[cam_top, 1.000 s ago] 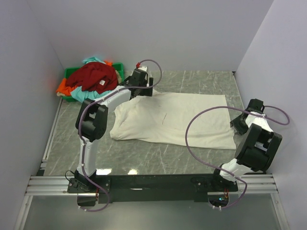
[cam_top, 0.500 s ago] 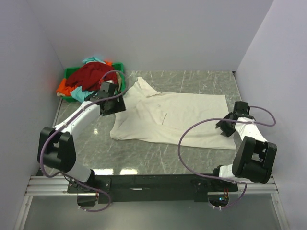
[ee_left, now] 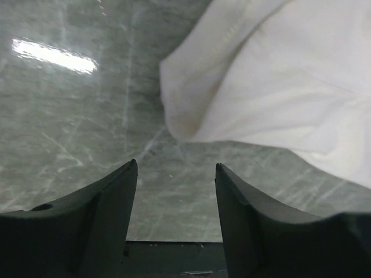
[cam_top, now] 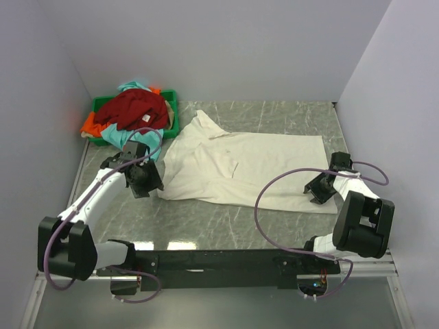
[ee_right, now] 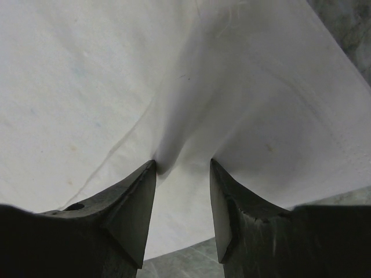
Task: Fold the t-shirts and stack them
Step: Fold the tshirt
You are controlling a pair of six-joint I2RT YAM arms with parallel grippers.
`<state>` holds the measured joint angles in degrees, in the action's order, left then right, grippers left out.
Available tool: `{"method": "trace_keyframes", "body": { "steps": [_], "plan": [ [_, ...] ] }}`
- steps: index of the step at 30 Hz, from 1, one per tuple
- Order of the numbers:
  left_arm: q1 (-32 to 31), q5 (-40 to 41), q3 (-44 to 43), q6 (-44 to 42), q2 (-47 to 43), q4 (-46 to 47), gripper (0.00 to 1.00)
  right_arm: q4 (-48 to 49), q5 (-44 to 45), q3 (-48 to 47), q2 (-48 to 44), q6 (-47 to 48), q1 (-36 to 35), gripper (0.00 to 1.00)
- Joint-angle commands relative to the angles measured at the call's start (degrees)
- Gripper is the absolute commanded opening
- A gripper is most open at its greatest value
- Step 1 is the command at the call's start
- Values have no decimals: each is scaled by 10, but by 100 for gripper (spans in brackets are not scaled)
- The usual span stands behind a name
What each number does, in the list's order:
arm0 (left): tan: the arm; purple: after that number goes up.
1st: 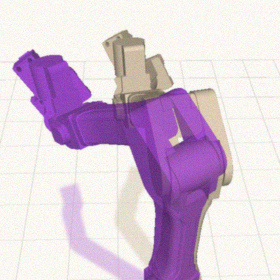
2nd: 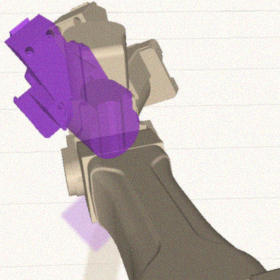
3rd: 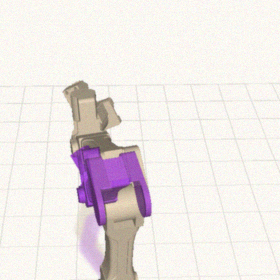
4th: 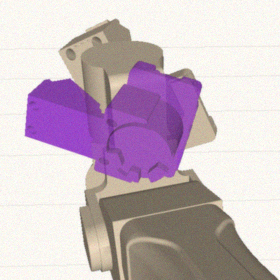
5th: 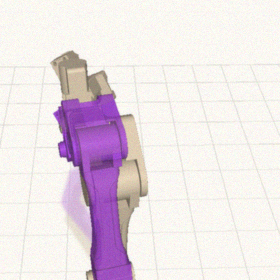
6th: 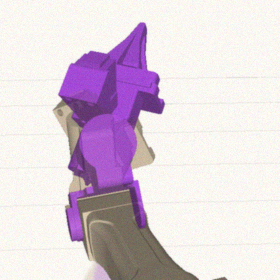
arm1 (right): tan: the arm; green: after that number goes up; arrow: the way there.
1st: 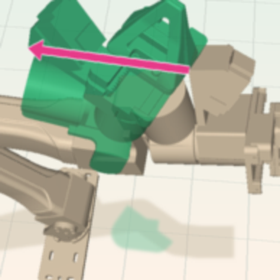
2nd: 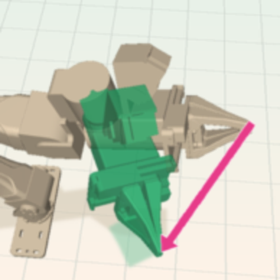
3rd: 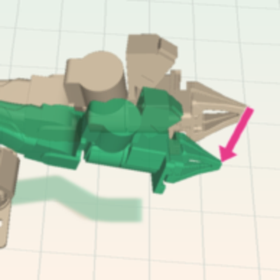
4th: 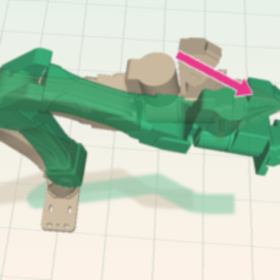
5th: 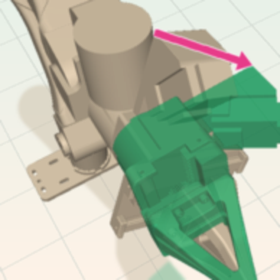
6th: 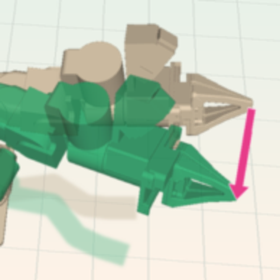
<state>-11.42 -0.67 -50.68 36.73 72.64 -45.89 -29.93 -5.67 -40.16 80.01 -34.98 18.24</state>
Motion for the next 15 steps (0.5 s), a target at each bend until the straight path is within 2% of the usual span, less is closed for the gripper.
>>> {"method": "trace_keyframes", "body": {
  "steps": [1,4,8,15],
  "plan": [
    [1,-61,20,18,-35,11,60,15,-3,1,14,-6,-3,49],
    [0,-89,44,19,-29,28,56,16,-3,0,17,-4,-3,49],
    [1,-98,51,15,-9,34,46,13,1,-4,18,-1,-3,49],
    [3,-83,53,13,31,51,43,13,2,3,9,-5,-3,49]
  ]
}}
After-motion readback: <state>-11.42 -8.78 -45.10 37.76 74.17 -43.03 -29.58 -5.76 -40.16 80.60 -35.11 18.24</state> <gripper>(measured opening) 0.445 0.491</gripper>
